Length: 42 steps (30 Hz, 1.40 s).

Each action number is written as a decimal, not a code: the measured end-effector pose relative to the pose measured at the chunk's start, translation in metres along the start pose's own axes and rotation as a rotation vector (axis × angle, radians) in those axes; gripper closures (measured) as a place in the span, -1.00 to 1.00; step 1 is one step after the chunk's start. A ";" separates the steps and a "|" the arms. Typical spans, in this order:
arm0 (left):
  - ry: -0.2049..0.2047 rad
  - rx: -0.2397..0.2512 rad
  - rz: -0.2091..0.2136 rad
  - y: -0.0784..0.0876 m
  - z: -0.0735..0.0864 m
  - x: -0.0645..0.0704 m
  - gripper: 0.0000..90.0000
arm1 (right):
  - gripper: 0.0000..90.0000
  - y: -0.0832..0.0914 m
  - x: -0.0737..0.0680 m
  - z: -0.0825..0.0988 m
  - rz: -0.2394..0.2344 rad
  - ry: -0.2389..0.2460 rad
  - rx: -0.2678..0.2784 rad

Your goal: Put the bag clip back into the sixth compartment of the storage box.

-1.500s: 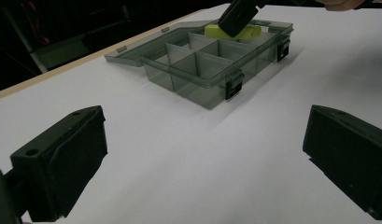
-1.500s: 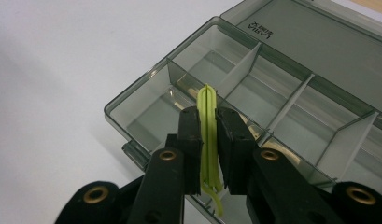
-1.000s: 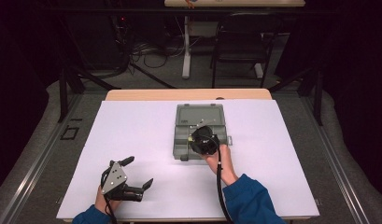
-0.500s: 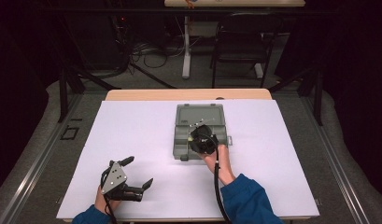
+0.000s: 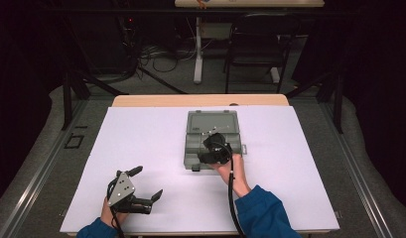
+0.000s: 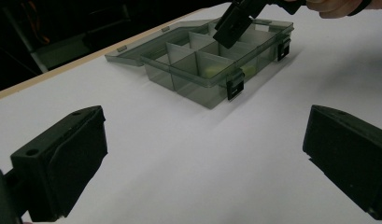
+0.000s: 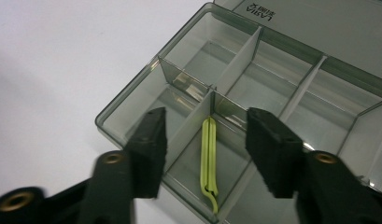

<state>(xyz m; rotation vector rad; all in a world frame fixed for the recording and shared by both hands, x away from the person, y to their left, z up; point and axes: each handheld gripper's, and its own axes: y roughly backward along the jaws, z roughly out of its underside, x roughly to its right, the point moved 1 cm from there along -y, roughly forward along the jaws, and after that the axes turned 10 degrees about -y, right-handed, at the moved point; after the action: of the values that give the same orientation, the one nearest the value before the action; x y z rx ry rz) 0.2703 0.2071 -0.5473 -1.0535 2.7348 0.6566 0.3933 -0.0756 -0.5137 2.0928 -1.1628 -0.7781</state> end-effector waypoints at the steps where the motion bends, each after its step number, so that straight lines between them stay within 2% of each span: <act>1: -0.001 0.000 0.000 0.000 0.000 0.000 -1.00 | -0.10 0.001 0.001 0.000 -0.002 0.006 0.000; 9: -0.003 -0.003 0.006 -0.003 -0.001 0.001 -1.00 | -0.64 0.013 0.003 0.005 -0.045 0.032 0.025; 18: -0.008 -0.007 0.007 -0.005 -0.001 0.001 -1.00 | -0.98 0.020 0.001 0.011 -0.092 0.079 0.039; 22: -0.006 -0.008 0.003 -0.004 -0.001 0.001 -1.00 | -1.00 0.026 0.000 0.014 -0.109 0.093 0.052; 30: 0.000 -0.009 -0.006 0.000 0.001 0.001 -1.00 | -1.00 0.033 -0.002 0.021 -0.115 0.132 0.066; 42: 0.000 -0.009 -0.006 0.002 0.001 0.001 -1.00 | -1.00 0.053 -0.001 0.036 -0.133 0.182 0.132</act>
<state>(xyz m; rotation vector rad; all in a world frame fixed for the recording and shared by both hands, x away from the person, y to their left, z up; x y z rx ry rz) 0.2678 0.2085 -0.5482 -1.0626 2.7304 0.6682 0.3392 -0.1060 -0.4966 2.3152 -1.0087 -0.5683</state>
